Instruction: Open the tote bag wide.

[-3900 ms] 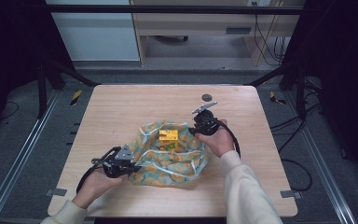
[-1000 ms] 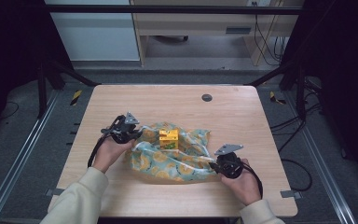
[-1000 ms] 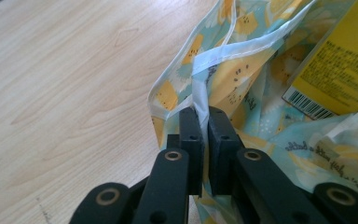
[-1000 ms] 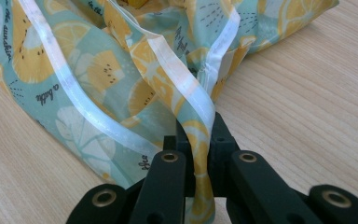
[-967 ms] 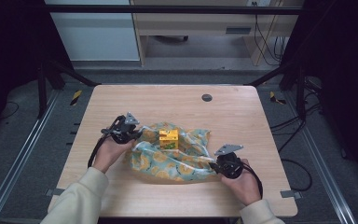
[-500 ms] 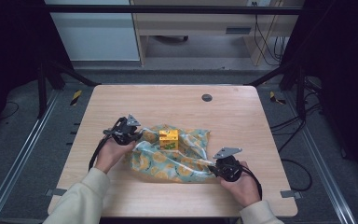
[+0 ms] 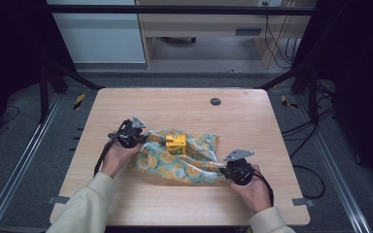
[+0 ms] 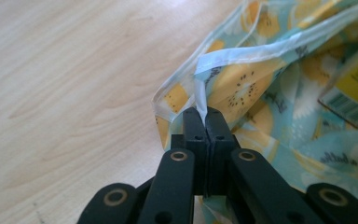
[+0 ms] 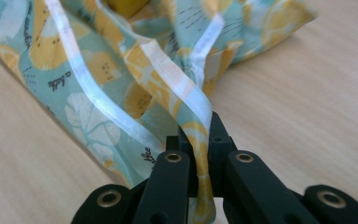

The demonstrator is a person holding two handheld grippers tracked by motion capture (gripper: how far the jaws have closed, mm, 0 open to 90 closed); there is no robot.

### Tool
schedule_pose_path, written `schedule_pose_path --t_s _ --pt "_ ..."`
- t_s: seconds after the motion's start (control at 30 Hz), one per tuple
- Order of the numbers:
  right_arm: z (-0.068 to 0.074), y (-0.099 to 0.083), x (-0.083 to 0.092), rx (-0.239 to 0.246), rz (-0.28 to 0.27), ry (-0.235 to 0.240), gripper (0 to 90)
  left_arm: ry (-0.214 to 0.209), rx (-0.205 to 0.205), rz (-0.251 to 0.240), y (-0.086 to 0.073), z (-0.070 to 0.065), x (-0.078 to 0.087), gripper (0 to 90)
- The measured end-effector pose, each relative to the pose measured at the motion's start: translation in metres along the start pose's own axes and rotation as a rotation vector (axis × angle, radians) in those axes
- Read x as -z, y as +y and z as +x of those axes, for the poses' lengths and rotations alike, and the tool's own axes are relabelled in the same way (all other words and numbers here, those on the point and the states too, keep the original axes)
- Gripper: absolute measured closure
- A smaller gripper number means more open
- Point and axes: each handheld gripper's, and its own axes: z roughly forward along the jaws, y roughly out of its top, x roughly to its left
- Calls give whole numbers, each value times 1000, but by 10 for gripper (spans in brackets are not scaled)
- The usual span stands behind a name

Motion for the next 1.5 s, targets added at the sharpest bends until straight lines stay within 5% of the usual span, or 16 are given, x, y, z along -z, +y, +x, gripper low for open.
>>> schedule_pose_path --t_s 0.7,1.5 --pt "-5 -5 -18 0 88 20 893 -39 23 52 -15 1 -20 899" --pt "-4 -6 -11 36 99 -20 897 -6 -5 39 -15 -1 -17 900"
